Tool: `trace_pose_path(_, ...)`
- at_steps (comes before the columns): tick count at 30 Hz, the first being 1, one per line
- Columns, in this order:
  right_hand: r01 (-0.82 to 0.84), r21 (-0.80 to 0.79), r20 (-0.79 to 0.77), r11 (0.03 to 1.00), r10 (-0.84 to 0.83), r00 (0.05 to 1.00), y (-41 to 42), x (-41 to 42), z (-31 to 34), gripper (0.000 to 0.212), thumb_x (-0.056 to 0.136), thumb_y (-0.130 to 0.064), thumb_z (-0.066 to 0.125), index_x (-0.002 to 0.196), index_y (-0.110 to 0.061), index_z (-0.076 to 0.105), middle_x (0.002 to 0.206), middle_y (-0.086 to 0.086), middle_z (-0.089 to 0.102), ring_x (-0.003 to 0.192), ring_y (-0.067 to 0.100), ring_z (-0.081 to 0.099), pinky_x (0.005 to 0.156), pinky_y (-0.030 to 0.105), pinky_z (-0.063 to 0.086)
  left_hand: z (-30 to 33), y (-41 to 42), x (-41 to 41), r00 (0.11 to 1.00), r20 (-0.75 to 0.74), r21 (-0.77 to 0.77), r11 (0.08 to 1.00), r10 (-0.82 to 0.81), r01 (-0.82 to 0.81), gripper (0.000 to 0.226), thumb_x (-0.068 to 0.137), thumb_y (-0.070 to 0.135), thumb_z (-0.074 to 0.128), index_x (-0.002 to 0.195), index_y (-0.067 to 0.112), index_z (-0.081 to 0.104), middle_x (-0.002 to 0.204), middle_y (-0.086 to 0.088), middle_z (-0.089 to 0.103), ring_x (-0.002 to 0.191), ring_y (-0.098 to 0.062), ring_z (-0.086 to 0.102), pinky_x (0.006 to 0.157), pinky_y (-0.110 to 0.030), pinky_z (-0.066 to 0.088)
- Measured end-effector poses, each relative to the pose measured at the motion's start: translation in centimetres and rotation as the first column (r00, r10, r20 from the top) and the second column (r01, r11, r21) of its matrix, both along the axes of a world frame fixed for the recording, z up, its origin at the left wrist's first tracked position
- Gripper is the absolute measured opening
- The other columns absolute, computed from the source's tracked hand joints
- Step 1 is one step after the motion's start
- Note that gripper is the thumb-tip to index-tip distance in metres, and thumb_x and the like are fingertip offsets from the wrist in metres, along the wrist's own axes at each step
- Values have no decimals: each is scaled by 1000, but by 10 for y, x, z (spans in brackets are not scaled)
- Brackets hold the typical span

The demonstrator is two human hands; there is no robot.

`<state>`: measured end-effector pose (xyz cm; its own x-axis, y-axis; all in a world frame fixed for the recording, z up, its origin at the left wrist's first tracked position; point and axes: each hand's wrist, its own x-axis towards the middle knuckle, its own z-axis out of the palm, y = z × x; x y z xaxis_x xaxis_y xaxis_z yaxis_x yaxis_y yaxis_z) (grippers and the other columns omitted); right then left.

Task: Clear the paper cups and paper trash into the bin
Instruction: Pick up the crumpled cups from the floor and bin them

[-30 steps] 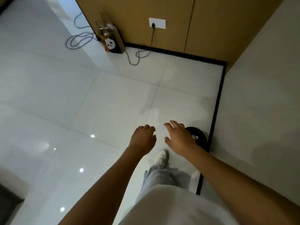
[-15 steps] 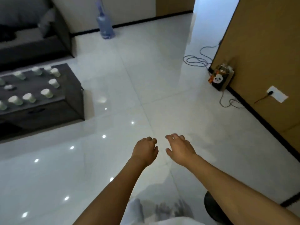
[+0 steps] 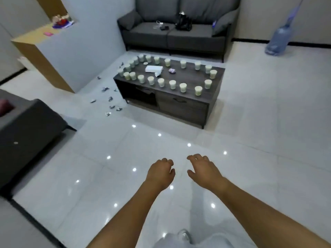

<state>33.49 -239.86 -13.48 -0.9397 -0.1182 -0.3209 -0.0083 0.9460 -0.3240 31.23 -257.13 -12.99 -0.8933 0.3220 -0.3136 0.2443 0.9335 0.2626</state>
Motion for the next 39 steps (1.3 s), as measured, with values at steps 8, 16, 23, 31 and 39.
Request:
trace_pose_path(8, -268, 4, 42, 964, 267, 963, -114, -137, -10, 54, 95, -41, 47, 144, -22, 32, 143, 2, 40, 124, 25, 43, 98, 36, 44, -11, -116, -85, 950, 47, 13, 951, 308, -309, 37, 98, 32, 41, 130, 17, 50, 124, -3, 56, 112, -21, 53, 89, -33, 46)
trace_pose_path(16, -391, -6, 61, 920, 391, 918, -185, -327, -23, 53, 96, -40, 47, 143, -22, 32, 142, 3, 41, 123, 25, 43, 97, 37, 45, -19, -178, -244, 878, 86, 11, 881, 470, -473, 37, 98, 32, 40, 131, 17, 50, 127, -3, 55, 113, -21, 54, 90, -31, 46)
trace_pose_path(23, -488, -2, 90, 873, 486, 869, -261, -475, -14, 54, 95, -38, 47, 144, -20, 31, 141, 4, 40, 123, 27, 41, 95, 39, 44, -8, -252, -363, 777, 99, 43, 777, 622, -628, 36, 98, 33, 41, 129, 18, 51, 128, -1, 53, 115, -20, 53, 92, -31, 45)
trace_pose_path(31, -542, -12, 94, 840, 541, 836, -379, -609, -32, 53, 95, -38, 48, 142, -20, 33, 140, 5, 41, 123, 28, 42, 96, 40, 42, -30, -364, -493, 722, 146, 61, 722, 676, -689, 35, 97, 31, 43, 128, 17, 52, 129, -2, 53, 117, -20, 51, 93, -30, 43)
trace_pose_path(39, -432, -3, 142, 902, 428, 892, -498, -753, -37, 54, 95, -38, 48, 143, -21, 32, 141, 5, 41, 125, 28, 40, 98, 40, 41, -31, -490, -651, 786, 146, 67, 787, 601, -614, 36, 98, 31, 42, 130, 17, 50, 128, -3, 52, 116, -21, 51, 91, -29, 42)
